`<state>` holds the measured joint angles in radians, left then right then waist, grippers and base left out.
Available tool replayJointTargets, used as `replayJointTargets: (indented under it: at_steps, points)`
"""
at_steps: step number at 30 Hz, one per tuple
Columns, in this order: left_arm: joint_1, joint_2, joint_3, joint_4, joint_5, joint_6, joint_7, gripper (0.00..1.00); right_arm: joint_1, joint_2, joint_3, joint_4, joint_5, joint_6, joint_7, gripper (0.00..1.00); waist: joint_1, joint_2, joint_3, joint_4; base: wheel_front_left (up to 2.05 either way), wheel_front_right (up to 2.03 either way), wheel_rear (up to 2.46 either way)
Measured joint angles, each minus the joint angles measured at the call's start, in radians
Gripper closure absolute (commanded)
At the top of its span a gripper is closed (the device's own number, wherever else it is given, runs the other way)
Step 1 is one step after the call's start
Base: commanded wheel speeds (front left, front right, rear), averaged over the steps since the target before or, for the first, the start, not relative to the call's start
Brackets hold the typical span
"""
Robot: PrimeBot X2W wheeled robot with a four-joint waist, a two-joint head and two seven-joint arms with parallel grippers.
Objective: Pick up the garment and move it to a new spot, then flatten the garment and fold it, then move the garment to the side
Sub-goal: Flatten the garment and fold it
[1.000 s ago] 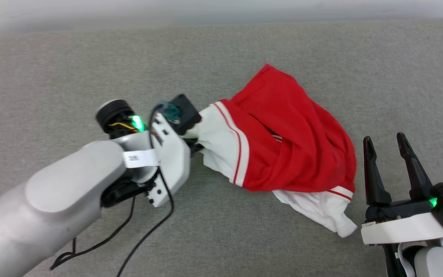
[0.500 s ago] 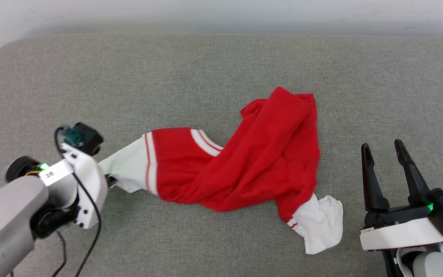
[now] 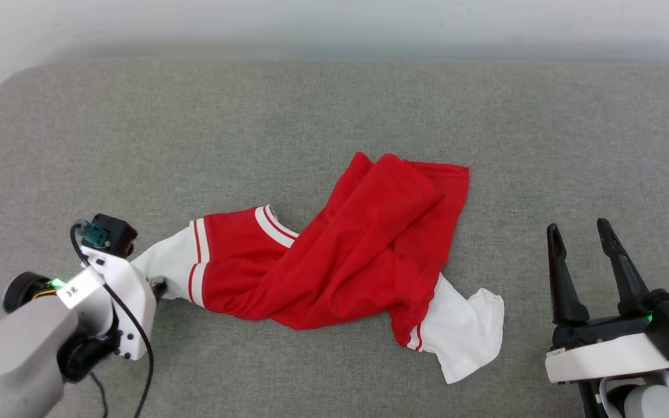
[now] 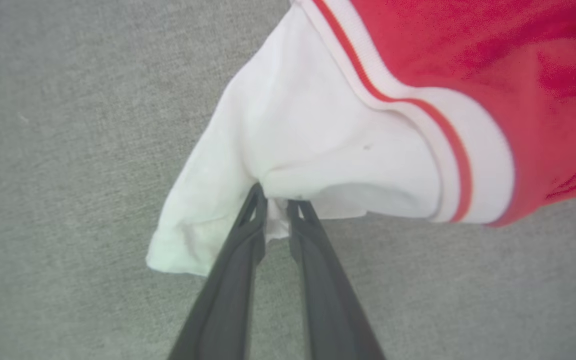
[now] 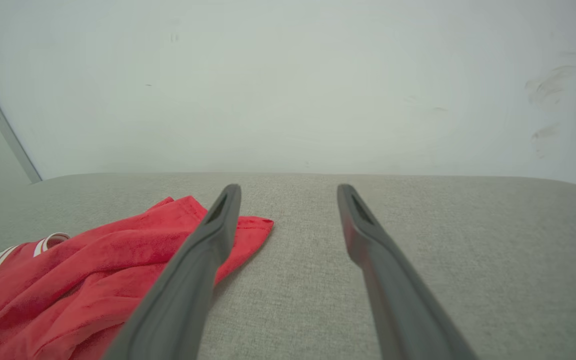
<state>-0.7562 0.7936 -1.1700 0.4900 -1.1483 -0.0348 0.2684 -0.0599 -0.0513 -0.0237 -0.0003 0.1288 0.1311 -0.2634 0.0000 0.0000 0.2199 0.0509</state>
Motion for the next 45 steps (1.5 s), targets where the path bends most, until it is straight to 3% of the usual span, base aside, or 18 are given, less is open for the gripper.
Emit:
replayJointTargets:
  at_steps: [3, 7, 12, 17, 22, 27, 32, 41, 45]
  points:
    - [0.018, -0.026, 0.018, -0.003, 0.034, 0.014, -0.134, 0.0, 0.005, 0.0, -0.004, -0.002, -0.005, 0.0, 0.0, 0.0, 0.0, 0.0, -0.022, 0.004, 0.0, 0.0, 0.0]
    - [0.064, -0.03, 0.041, -0.041, 0.073, 0.078, -0.29, 0.0, 0.027, 0.0, -0.013, -0.015, -0.021, 0.0, 0.0, 0.0, 0.0, 0.0, -0.061, 0.01, 0.0, 0.0, 0.0]
    - [0.138, -0.043, 0.077, -0.133, 0.109, 0.21, -0.459, 0.0, 0.035, -0.009, -0.036, -0.046, -0.052, 0.0, 0.0, 0.0, -0.0001, 0.0, -0.102, 0.022, 0.0, 0.0, 0.0]
    - [0.233, -0.067, 0.146, -0.219, 0.158, 0.333, -0.527, 0.0, 0.011, -0.068, -0.033, -0.089, -0.061, 0.0, 0.0, 0.0, -0.0001, 0.0, -0.123, 0.033, 0.0, 0.0, 0.0]
    - [0.342, -0.139, 0.384, -0.335, 0.342, 0.416, -0.531, 0.0, -0.031, -0.145, -0.031, -0.113, -0.038, 0.0, 0.0, 0.0, -0.0001, 0.0, -0.127, 0.044, 0.0, 0.0, 0.0]
    - [0.516, -0.237, 0.593, -0.43, 0.544, 0.44, -0.531, 0.0, -0.078, -0.28, 0.038, -0.088, 0.005, 0.0, 0.0, 0.0, -0.0001, 0.0, -0.128, 0.047, 0.0, 0.0, 0.0]
    - [0.641, -0.331, 0.743, -0.485, 0.684, 0.418, -0.531, 0.0, -0.128, -0.416, 0.134, -0.021, 0.085, 0.0, 0.039, 0.0, -0.0001, 0.0, -0.13, 0.05, 0.0, 0.0, 0.0]
    - [0.709, -0.47, 0.897, -0.491, 0.845, 0.309, -0.531, 0.0, -0.196, -0.638, 0.443, -0.064, 0.369, 0.0, 0.479, 0.0, 0.0, 0.0001, -0.109, 0.06, 0.0, 0.0, 0.0]
    - [0.711, -0.528, 0.955, -0.502, 0.903, 0.273, -0.531, 0.0, -0.216, -0.695, 0.531, -0.091, 0.465, 0.0, 0.654, 0.0, 0.0, 0.0, -0.091, 0.07, 0.0, 0.0, 0.0]
